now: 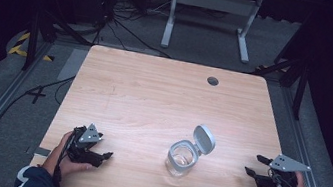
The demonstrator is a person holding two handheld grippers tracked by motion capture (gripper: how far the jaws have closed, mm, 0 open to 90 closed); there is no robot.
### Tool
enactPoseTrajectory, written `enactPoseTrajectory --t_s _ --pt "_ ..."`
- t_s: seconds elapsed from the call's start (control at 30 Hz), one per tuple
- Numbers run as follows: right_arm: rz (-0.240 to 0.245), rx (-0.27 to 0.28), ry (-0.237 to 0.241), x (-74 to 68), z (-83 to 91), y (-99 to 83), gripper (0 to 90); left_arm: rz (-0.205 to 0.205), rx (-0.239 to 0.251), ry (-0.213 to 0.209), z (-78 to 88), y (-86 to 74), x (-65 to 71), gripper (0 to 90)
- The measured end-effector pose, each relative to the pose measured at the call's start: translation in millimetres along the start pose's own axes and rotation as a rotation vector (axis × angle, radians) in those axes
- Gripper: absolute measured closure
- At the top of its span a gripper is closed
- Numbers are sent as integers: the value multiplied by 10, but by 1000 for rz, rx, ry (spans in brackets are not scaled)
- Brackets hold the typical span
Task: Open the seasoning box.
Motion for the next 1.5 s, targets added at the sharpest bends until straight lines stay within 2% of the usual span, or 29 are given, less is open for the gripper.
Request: enactPoseTrajectory --t_s 0.03,0.2,0.3,0.37,0.57,0.7,0.73,0.83,1.1,1.5 --pt "-8 -8 -10 21 12 -57 321 4 18 3 3 -16 -21 210" --pt "-87 -25 -34 104 30 -233 292 21 19 3 0 -20 -12 204" --pt "-93 -62 -56 105 -23 -324 216 19 18 0 -2 -19 -17 201" --pt "-131 -47 -39 93 -40 -333 212 18 18 0 -2 -18 -17 199" --pt "-166 -39 -28 89 -57 -340 210 23 24 2 -6 -14 -22 199" --pt "-177 -42 -3 85 -60 -344 214 13 20 6 -1 -15 -31 199" --pt "-177 -43 -2 86 -60 -345 214 26 22 0 -6 -17 -19 199" --pt "-177 -43 -2 87 -61 -346 213 20 10 -2 0 -15 -23 198" --pt "-190 -53 -9 86 -80 -338 171 19 12 -1 -2 -14 -26 198" --pt "-182 -56 -8 98 -95 -334 155 22 14 8 -2 -10 -33 197"
Point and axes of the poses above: each handheld gripper's, and its own axes: z roughly backward along the jaws, y roughly out of its top, x roughly to its right, the point moved 8 cm from there along -z, roughly forward along the jaws, and after that the axes turned 7 degrees about -y, right-handed, at the moved point
